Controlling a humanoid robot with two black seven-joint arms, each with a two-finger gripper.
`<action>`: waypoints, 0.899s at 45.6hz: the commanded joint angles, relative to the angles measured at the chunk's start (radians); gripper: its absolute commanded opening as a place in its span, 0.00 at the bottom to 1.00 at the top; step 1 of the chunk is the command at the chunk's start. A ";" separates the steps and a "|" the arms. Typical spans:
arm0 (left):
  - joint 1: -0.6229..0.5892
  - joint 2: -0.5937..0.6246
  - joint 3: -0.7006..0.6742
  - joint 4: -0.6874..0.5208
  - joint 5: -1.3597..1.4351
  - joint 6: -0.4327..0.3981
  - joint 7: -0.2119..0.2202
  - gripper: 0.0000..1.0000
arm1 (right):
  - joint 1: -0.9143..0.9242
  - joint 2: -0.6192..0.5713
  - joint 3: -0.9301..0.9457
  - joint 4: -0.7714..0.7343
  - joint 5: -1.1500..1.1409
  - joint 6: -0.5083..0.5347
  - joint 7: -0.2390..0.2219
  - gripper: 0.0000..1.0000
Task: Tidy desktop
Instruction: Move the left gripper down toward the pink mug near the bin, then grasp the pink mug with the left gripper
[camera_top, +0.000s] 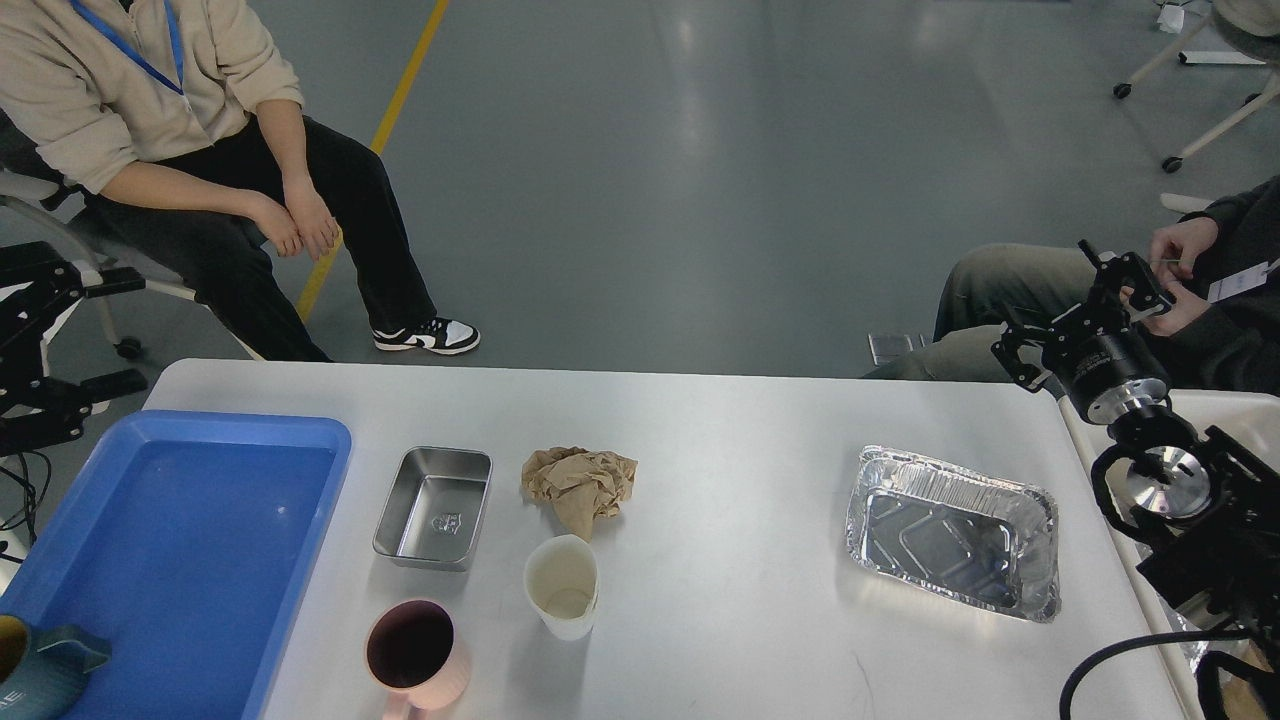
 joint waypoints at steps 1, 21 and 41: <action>0.033 0.222 0.007 -0.156 -0.001 -0.056 0.001 0.97 | -0.004 0.004 -0.005 0.000 -0.001 0.000 0.000 1.00; 0.021 0.399 0.071 -0.328 0.152 -0.122 0.025 0.97 | 0.001 0.007 -0.005 0.001 -0.001 0.000 0.000 1.00; 0.030 -0.007 0.077 -0.460 0.498 0.050 0.350 0.96 | -0.001 0.005 -0.005 0.004 -0.001 0.002 0.000 1.00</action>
